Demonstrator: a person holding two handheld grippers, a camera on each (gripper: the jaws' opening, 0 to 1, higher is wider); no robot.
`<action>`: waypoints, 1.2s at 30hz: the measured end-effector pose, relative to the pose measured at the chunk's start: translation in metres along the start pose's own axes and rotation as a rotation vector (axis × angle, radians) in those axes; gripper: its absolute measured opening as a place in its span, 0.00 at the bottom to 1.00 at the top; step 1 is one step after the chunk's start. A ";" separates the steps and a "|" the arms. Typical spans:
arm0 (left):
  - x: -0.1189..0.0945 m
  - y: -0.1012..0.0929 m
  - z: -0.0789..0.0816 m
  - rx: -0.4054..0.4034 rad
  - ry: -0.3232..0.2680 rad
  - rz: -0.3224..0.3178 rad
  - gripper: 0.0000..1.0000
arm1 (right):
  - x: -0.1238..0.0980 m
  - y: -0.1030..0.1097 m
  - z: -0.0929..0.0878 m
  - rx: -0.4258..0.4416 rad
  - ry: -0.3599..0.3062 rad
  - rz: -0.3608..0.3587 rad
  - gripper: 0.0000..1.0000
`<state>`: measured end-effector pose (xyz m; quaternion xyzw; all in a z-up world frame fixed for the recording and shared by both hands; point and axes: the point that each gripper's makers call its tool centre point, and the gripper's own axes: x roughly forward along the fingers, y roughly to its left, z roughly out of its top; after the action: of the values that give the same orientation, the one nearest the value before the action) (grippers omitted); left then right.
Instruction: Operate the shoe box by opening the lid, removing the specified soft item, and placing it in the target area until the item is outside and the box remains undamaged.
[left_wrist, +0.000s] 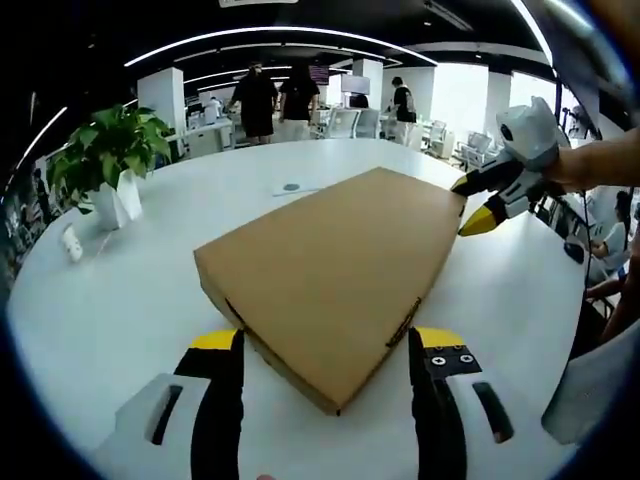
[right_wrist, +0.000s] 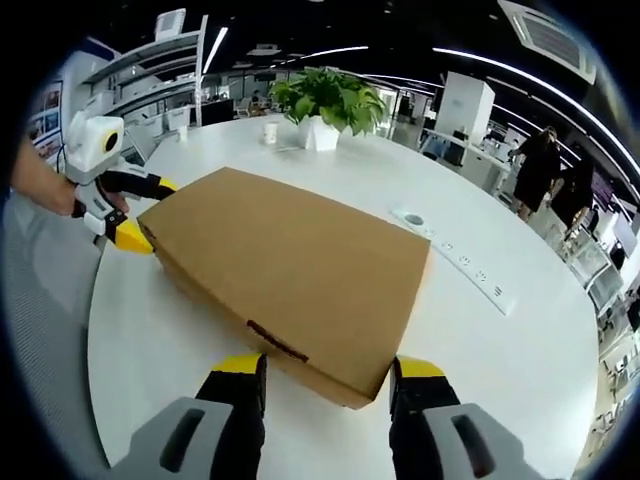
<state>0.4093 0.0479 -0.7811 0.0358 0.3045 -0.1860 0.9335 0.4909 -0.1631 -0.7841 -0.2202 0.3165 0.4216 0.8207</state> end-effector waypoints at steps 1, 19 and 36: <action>0.000 0.000 0.000 -0.001 0.000 0.001 0.69 | 0.000 0.000 0.000 0.002 -0.002 0.002 0.47; -0.001 0.003 0.000 0.011 0.008 -0.027 0.67 | -0.001 0.007 0.001 0.045 -0.022 -0.001 0.46; -0.006 0.017 -0.002 0.032 0.037 -0.061 0.64 | 0.001 0.021 0.005 0.107 -0.019 -0.027 0.45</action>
<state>0.4103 0.0663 -0.7806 0.0447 0.3195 -0.2186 0.9209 0.4748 -0.1482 -0.7833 -0.1762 0.3277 0.3952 0.8399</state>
